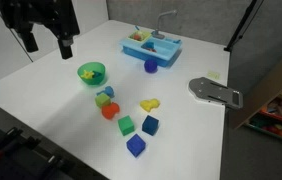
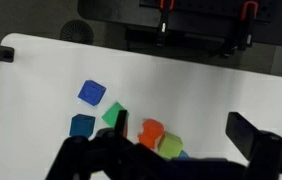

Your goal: Pick up the green block and stack it on the navy blue block, pick up the neon blue block and stack it on the green block, Pick up the orange toy and stack it on the neon blue block, pick up the light green block and stack it on the neon blue block top

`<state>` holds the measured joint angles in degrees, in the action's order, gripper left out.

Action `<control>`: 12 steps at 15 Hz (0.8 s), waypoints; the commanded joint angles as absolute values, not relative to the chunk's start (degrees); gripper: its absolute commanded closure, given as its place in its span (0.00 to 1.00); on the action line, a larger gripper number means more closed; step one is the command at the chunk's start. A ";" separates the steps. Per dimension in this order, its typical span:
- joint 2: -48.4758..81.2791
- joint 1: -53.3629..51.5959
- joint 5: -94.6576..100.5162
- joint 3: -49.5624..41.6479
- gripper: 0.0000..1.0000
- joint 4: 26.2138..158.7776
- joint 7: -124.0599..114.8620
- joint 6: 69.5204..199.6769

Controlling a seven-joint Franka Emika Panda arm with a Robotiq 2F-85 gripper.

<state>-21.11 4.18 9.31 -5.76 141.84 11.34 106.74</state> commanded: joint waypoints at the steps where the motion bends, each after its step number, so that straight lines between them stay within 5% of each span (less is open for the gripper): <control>1: -21.11 4.07 9.31 -5.83 0.00 141.73 11.31 106.58; 12: -5.56 4.65 7.63 -6.67 0.00 133.48 10.00 115.90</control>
